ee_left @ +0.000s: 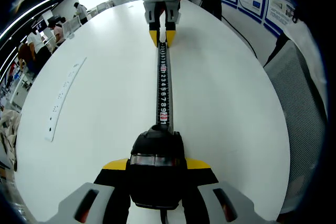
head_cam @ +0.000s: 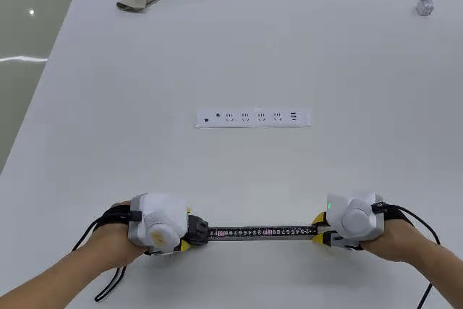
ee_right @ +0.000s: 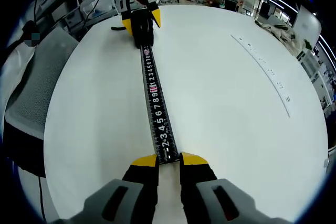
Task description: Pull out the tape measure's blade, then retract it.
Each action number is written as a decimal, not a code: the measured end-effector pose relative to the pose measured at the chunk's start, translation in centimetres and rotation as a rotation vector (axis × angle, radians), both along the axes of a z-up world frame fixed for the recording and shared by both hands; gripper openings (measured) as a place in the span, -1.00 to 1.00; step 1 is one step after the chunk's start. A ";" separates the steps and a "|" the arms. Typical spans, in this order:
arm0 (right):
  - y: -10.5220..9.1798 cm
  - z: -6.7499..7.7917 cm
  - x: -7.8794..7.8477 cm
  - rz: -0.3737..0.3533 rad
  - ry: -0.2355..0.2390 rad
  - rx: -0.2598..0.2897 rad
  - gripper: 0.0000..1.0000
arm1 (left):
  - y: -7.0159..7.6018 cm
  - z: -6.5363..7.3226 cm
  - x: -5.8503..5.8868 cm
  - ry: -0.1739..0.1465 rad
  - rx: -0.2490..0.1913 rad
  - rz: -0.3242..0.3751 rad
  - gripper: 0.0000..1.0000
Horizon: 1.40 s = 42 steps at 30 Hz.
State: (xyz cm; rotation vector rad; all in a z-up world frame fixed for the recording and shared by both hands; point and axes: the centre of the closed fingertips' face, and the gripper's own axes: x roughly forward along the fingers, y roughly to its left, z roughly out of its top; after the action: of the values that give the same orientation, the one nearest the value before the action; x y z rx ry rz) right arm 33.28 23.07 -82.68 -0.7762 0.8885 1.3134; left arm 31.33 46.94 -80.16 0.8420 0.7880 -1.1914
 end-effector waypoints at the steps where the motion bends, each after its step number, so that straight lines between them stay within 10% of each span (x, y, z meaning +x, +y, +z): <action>1: 0.0 0.0 0.0 -0.002 0.002 0.000 -0.69 | 0.0 0.0 0.0 0.001 0.000 0.001 -0.30; 42: 0.1 0.0 -0.1 0.006 -0.019 0.015 -0.59 | -0.7 0.5 0.3 -0.027 -0.034 0.058 -0.11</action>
State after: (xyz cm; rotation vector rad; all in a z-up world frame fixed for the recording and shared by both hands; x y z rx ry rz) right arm 33.20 23.18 -82.65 -0.7788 0.8608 1.3148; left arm 31.64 46.27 -79.69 0.8008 0.7638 -1.1365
